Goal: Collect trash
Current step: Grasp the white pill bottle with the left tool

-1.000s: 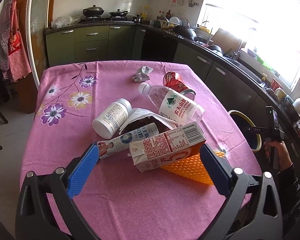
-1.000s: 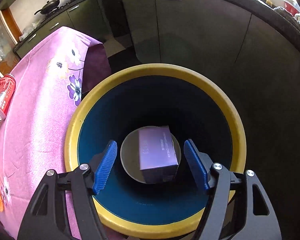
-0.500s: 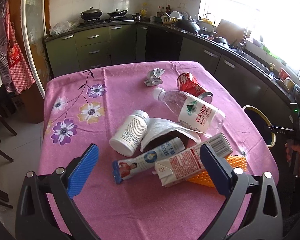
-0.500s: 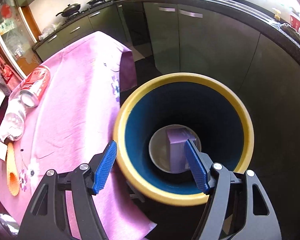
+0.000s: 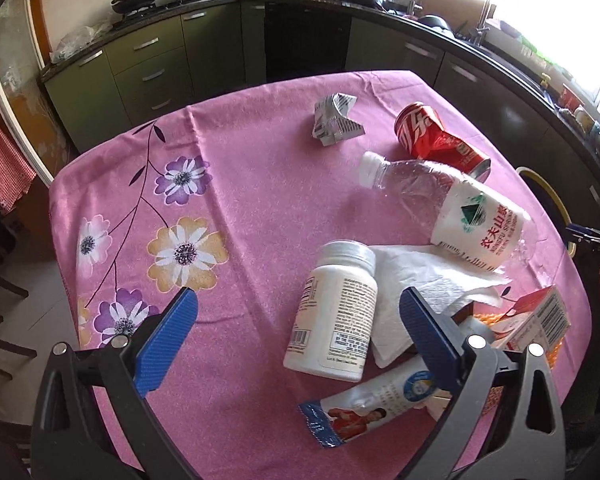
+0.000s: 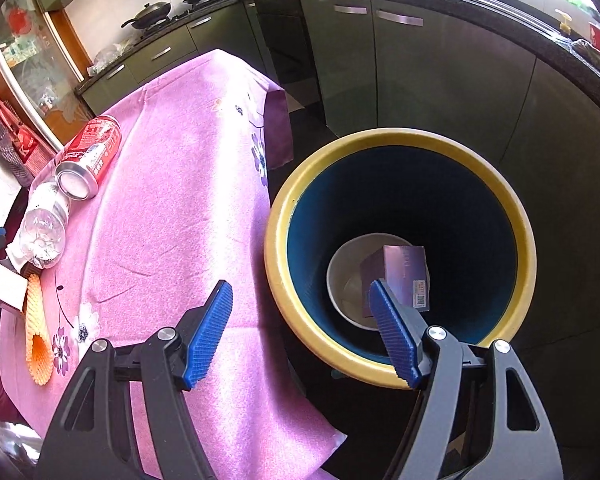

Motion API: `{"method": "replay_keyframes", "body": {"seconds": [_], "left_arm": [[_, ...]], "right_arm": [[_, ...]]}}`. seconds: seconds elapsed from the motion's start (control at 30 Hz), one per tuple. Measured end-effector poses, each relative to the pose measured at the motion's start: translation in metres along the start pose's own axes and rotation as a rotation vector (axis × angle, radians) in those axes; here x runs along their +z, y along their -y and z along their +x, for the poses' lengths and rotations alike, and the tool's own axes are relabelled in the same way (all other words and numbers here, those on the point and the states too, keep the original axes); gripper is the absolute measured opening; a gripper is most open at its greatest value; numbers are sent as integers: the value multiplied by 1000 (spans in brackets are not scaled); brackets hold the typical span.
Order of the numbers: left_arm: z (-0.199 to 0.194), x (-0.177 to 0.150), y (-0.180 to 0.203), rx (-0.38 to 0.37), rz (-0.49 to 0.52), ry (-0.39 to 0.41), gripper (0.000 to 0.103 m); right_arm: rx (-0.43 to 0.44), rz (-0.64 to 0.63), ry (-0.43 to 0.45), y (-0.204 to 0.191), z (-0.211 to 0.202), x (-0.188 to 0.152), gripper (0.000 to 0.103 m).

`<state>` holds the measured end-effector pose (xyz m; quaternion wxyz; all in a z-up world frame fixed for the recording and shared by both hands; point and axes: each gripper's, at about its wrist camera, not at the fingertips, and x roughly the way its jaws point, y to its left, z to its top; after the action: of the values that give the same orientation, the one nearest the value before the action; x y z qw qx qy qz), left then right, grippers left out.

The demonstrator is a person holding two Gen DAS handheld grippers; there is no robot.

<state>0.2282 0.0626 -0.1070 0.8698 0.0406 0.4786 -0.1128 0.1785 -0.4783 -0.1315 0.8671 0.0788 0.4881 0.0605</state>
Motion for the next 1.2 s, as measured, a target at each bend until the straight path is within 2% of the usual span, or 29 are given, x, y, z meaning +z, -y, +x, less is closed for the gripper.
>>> {"method": "replay_keyframes", "body": {"seconds": [0.1,0.27,0.33,0.4,0.53,0.7,0.93,1.2], "left_arm": [[9,1,3,0,43,-34,96],[18,0,19,67,162,-70,95],[22,0,23,86,195,-81,90],[27,0,26,91,212,-102,80],[35,1,24,51,206,-129,71],[44,1,21,33,193,-162,47],[46,1,14,6,152,-162,45],[25,1,9,17,115,-103,45]], "right_arm": [[0,4,-9,-2,6,2,70],[-7,8,-17,-5,11,4,70],[-8,10,-19,-5,11,4,70],[-9,11,-17,-5,11,5,70],[-4,17,-10,-4,8,4,70],[-6,22,-2,-1,2,3,70],[-2,25,1,1,0,2,70],[-1,22,10,2,-6,2,70]]}}
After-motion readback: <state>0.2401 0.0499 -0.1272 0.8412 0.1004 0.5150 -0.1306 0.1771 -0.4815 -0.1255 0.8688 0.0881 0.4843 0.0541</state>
